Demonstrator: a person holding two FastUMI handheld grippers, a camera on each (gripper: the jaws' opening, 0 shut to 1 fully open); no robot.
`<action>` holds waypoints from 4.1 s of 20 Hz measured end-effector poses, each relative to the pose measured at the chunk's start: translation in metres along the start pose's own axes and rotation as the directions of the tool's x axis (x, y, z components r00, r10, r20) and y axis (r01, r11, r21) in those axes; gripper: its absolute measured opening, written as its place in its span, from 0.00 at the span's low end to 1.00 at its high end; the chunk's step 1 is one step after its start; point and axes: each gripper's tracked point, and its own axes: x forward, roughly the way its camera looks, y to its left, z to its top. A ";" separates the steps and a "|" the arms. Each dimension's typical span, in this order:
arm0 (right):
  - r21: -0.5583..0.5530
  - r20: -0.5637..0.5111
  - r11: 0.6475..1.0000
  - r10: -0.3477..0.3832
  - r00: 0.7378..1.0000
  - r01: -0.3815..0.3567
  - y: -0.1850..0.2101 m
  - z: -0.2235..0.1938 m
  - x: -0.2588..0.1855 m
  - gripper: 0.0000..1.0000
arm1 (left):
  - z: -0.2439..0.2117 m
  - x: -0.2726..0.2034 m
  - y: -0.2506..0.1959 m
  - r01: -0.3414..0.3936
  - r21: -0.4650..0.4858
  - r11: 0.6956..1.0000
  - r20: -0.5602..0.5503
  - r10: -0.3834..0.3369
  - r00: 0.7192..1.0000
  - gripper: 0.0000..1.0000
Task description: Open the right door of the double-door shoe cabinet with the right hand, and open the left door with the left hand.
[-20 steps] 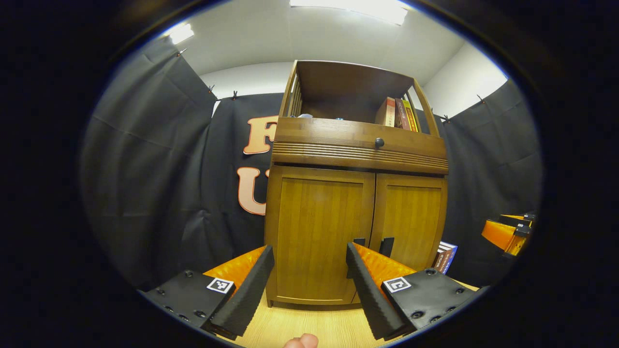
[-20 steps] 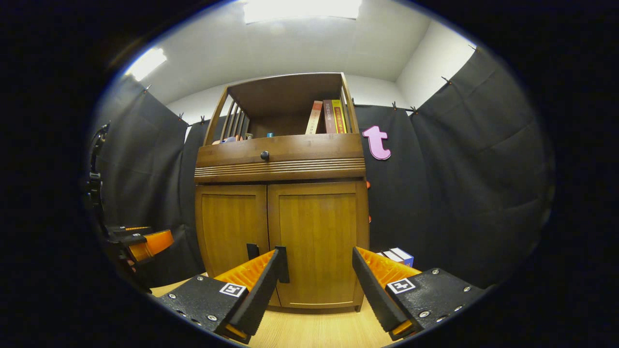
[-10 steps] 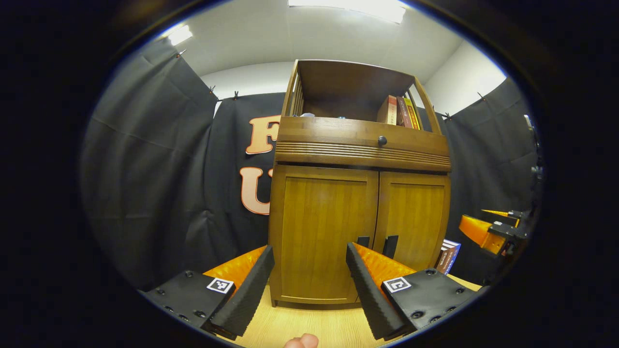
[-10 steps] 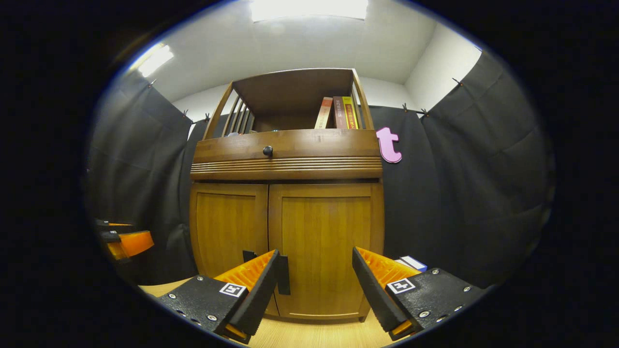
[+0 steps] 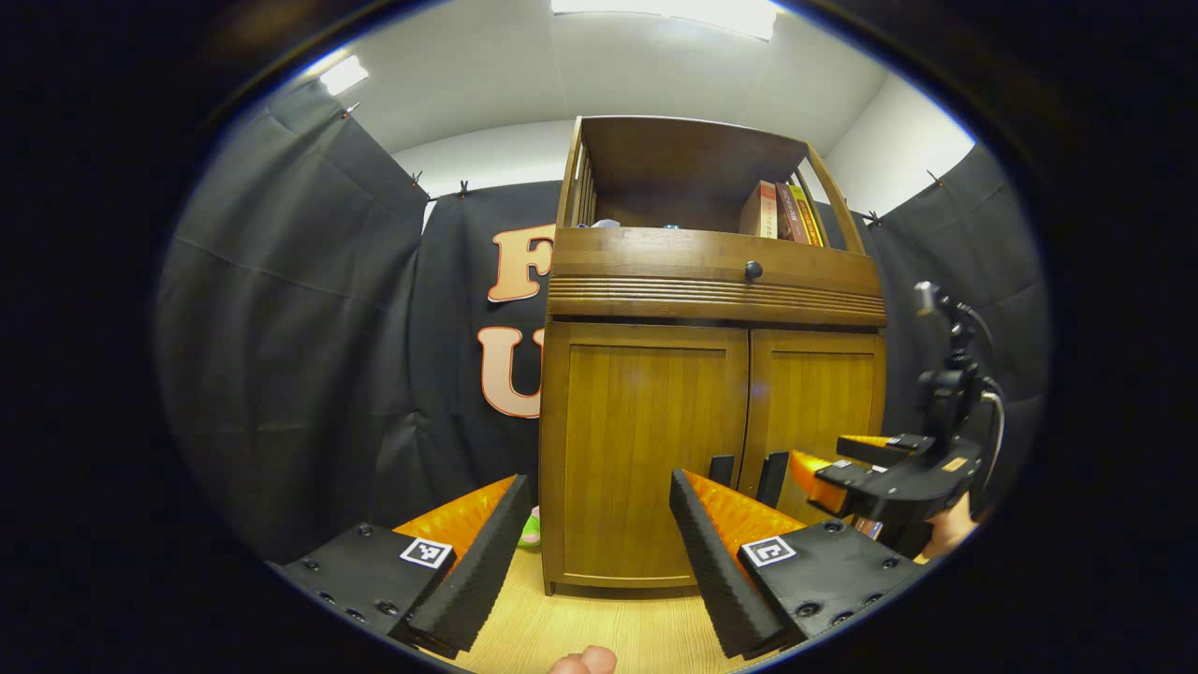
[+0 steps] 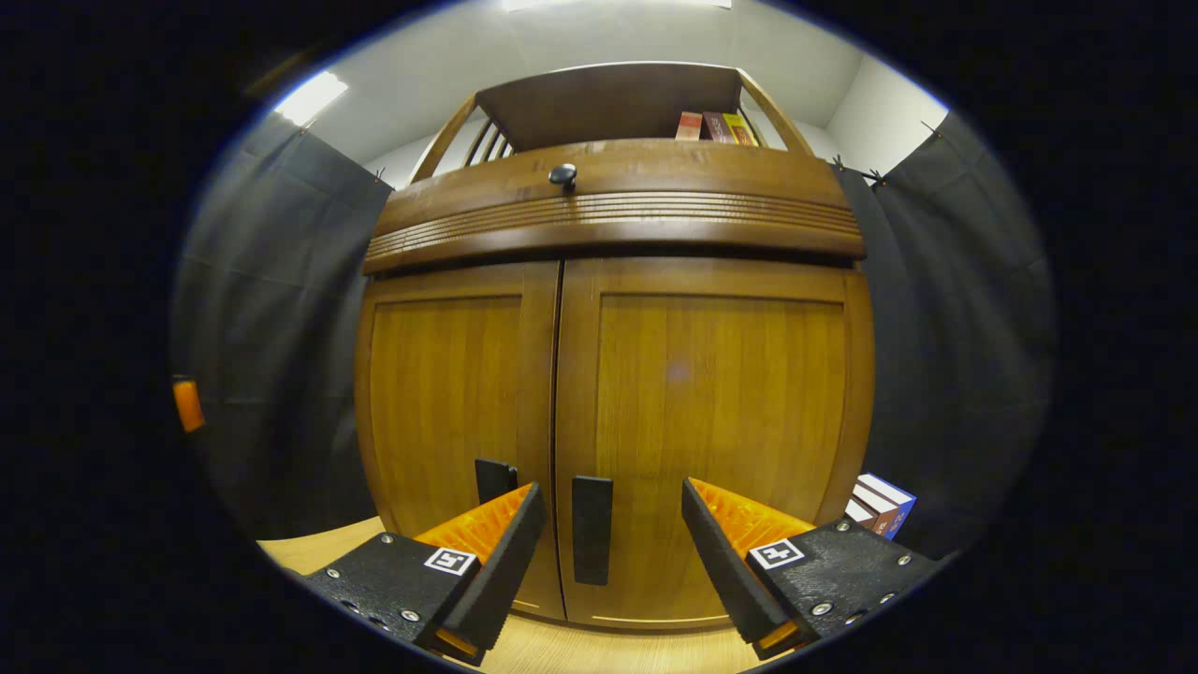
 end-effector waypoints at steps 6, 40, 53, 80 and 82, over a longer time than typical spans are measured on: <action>0.038 -0.016 0.998 -0.040 0.999 0.040 -0.004 -0.034 0.039 0.90 | -0.001 -0.001 0.006 -0.009 0.003 1.000 0.006 0.009 1.000 0.97; 0.143 -0.059 0.988 0.067 0.996 -0.058 0.003 -0.075 -0.003 0.28 | -0.014 -0.020 0.006 -0.050 -0.017 0.999 -0.022 0.050 0.998 0.95; 0.123 -0.080 0.992 0.006 0.997 0.004 -0.057 -0.073 -0.112 0.36 | -0.013 -0.027 -0.047 0.021 -0.005 1.000 -0.025 -0.021 0.999 0.95; 0.099 -0.128 0.986 -0.117 0.985 0.131 -0.236 -0.079 -0.192 0.02 | -0.029 -0.030 -0.097 0.095 -0.013 0.995 -0.026 -0.096 0.995 0.94; 0.101 -0.135 0.990 -0.084 0.987 0.098 -0.246 -0.081 -0.193 0.02 | -0.030 -0.030 -0.091 0.082 -0.014 0.997 -0.027 -0.082 0.996 0.94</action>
